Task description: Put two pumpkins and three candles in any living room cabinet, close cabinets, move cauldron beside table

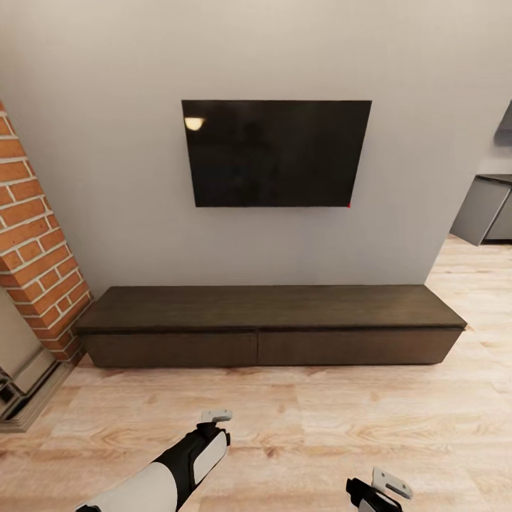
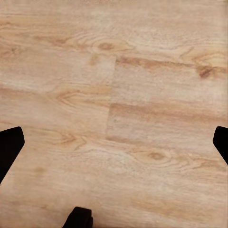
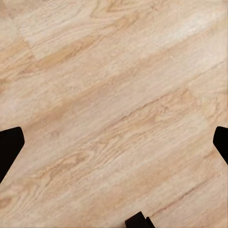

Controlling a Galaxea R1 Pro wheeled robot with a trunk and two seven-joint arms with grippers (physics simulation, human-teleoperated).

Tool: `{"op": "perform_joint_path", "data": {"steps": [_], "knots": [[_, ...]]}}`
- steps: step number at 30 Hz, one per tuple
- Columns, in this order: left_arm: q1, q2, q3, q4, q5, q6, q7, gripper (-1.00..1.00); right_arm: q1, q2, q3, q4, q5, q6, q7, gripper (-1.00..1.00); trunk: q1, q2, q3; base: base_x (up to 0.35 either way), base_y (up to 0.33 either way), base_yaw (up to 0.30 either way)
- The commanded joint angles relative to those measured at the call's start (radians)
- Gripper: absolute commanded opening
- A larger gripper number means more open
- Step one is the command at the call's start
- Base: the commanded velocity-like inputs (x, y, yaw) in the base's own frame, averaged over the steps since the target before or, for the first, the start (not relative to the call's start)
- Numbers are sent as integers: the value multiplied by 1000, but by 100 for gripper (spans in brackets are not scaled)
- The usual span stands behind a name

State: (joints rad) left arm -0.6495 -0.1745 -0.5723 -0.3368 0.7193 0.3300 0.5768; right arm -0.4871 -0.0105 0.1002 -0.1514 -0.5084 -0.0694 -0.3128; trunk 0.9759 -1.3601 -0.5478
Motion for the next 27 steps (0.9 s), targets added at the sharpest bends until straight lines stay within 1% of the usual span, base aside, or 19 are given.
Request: {"op": "perform_joint_path", "data": {"steps": [1, 6, 9, 11, 13, 18, 20, 23, 25, 27], "knots": [[-1, 0, -5, -1, 3, 4, 6, 100, 1, 0, 9, 0, -7, -5, -3, 100, 0, -1, -1, 53, 0, -3], [-1, 0, 2, -17, 11, 7, 9, 100, 2, -2, 9, 0, -10, -7, -2, 100, 0, -1, -1, 12, 0, -1], [-1, 0, 6, -51, 15, 15, 9, 100, 2, -1, 9, -3, -12, -7, -3, 100, 0, -1, -1, 1, 0, 0], [-1, 0, 10, -75, 17, 20, 9, 100, 2, -2, 8, -3, -14, -7, -4, 100, 8, -15, -7, 0, 0, 0], [-1, 0, 10, -80, 17, 31, 9, 100, 2, -2, 7, -4, -14, -7, -5, 100, 15, -29, -14, 0, 0, 0], [-1, 0, 12, -84, 18, 93, 9, 100, 2, -1, 7, -3, -14, -12, -6, 100, 35, -64, -29, 0, 0, 0], [-1, 0, 13, -85, 20, 117, 9, 100, 3, -2, 7, -1, -15, -37, -5, 100, 42, -78, -36, 0, 0, 0], [-1, 0, 15, -85, 34, 161, 9, 100, 4, -1, 7, 1, -16, -94, -4, 100, 54, -99, -45, 0, 0, 0], [-1, 0, 15, -93, 47, 206, 9, 100, 4, 0, 7, 0, -15, -113, -6, 100, 61, -113, -51, 0, 0, 0], [-1, 0, 24, -119, 60, 260, 9, 100, 4, 0, 7, -4, -14, -122, -7, 100, 69, -127, -57, 0, 0, 0]]}}
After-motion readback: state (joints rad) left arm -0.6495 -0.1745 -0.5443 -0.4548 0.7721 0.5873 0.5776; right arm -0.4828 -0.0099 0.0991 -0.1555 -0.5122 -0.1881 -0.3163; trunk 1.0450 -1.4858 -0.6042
